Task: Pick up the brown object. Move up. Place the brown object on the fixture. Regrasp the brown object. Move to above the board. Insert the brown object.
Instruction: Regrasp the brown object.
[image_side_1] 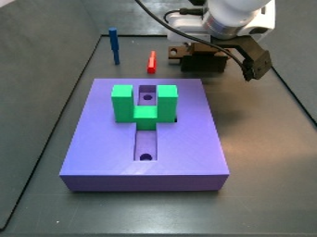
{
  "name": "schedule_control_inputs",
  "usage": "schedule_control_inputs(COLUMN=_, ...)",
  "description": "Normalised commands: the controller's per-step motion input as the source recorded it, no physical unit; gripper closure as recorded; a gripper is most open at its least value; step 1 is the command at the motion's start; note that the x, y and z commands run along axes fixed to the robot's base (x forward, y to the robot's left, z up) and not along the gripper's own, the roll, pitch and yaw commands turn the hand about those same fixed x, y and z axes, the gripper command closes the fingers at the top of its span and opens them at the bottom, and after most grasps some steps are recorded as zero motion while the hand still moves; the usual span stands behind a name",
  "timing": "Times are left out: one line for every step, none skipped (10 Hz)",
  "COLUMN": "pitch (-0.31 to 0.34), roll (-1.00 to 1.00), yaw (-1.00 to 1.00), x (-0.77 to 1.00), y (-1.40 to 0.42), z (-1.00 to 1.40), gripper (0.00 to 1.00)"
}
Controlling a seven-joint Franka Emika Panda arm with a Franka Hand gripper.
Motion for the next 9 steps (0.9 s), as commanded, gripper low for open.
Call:
schedule_control_inputs(pitch=0.126, roll=0.73, yaw=0.03, x=0.02, y=-0.01, z=-0.06, gripper=0.0)
schedule_control_inputs(pitch=0.0, roll=0.31, yaw=0.0, x=0.0, y=0.0, z=-0.11, gripper=0.0)
schedule_control_inputs(pitch=-0.034, roll=0.03, yaw=0.0, x=-0.05, y=0.0, z=-0.11, gripper=0.0)
schedule_control_inputs(pitch=-0.071, roll=0.02, yaw=0.0, x=-0.07, y=0.0, z=-0.16, gripper=0.0)
schedule_control_inputs(pitch=0.0, roll=0.0, yaw=0.0, x=0.0, y=0.02, z=0.0, gripper=0.0)
schedule_control_inputs(pitch=0.0, roll=0.01, yaw=0.0, x=0.0, y=0.0, z=0.0, gripper=0.0)
schedule_control_inputs(pitch=0.0, roll=0.0, yaw=0.0, x=0.0, y=0.0, z=0.0, gripper=0.0)
schedule_control_inputs(pitch=0.0, roll=0.0, yaw=0.0, x=0.0, y=0.0, z=0.0, gripper=1.0)
schedule_control_inputs(pitch=0.0, roll=0.0, yaw=0.0, x=0.0, y=0.0, z=0.0, gripper=1.0)
